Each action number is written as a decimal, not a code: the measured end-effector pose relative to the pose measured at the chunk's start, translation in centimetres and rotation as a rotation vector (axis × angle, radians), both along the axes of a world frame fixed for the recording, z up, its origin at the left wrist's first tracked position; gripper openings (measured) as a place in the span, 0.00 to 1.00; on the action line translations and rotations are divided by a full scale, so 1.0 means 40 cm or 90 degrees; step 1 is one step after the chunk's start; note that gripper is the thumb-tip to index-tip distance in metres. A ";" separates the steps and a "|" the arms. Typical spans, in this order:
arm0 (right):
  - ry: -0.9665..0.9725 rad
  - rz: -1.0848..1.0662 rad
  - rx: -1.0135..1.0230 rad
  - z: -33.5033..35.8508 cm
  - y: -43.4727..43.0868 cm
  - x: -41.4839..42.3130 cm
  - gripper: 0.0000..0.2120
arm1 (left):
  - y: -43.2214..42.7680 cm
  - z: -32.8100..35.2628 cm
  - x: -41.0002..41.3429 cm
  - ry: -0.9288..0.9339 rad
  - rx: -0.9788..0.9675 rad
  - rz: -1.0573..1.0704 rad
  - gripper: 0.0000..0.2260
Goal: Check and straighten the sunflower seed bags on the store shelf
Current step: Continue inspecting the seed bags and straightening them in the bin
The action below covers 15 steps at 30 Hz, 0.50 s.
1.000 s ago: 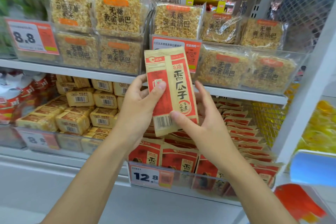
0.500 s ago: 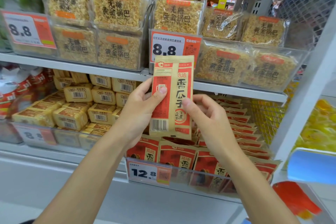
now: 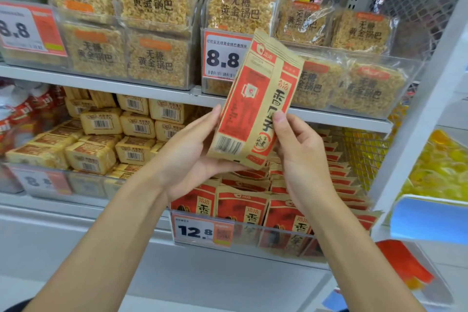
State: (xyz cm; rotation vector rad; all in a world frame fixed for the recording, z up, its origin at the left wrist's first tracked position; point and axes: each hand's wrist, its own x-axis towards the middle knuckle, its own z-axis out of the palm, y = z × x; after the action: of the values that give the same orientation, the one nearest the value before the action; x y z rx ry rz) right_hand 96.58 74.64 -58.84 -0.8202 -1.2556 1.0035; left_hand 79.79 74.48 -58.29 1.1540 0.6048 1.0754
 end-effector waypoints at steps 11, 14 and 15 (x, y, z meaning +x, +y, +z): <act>0.111 0.099 0.005 0.024 0.008 0.028 0.20 | 0.005 0.006 -0.001 0.234 0.161 0.177 0.39; 0.028 0.067 0.032 0.027 0.003 0.033 0.12 | 0.009 -0.007 0.003 0.421 0.297 0.316 0.42; -0.001 0.024 0.044 0.024 0.001 0.030 0.09 | 0.012 -0.013 0.007 0.428 0.320 0.324 0.40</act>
State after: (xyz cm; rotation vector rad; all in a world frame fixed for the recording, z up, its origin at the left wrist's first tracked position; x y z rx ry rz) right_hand 97.80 74.69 -57.90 -0.7458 -1.3053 0.9841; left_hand 80.06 74.95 -58.80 1.8932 1.2473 1.3048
